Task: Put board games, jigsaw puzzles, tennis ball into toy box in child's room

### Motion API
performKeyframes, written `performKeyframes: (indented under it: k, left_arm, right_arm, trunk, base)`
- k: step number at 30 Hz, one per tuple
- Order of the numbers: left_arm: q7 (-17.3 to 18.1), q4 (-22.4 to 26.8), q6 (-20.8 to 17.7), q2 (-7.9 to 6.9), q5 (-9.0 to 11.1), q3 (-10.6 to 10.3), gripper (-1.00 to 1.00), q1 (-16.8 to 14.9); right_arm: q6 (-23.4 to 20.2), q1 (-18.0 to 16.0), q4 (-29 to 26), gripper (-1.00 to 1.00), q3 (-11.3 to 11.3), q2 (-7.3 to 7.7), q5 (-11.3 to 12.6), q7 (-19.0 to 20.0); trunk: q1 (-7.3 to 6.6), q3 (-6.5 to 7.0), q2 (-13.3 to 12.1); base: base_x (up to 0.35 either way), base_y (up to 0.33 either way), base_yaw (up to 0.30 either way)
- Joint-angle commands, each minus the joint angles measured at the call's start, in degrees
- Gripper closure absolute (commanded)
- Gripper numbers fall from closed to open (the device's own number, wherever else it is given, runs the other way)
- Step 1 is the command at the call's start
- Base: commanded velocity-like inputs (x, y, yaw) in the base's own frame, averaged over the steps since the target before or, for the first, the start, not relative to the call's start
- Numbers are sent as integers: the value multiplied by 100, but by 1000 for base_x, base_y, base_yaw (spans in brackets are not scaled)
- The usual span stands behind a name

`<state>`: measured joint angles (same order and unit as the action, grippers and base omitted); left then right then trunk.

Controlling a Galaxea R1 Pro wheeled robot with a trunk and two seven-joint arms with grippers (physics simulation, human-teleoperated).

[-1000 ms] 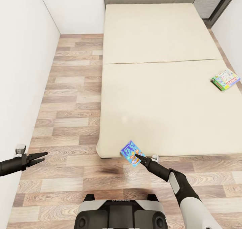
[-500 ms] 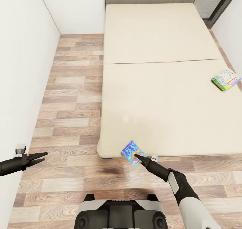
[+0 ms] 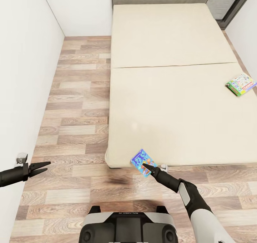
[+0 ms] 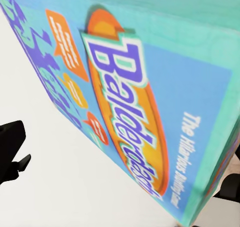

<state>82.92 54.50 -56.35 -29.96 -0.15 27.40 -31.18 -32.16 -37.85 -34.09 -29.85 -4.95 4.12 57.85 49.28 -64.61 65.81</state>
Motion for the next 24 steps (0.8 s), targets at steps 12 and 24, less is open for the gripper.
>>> performKeyframes:
  k: [12,24]
  left_arm:
    - [23,-1,-60,-1,-4,2,-100,-2]
    - [31,16,-68,-5,-2,4,-100,-2]
  right_arm:
    - [-32,-3,-3,-100,-30,-6,1,20]
    - [-34,-3,-1,100,-30,-6,1,24]
  trunk:
    - [0,-2,2]
    - [0,-2,2]
  base:
    - [0,0,0]
    - [0,0,0]
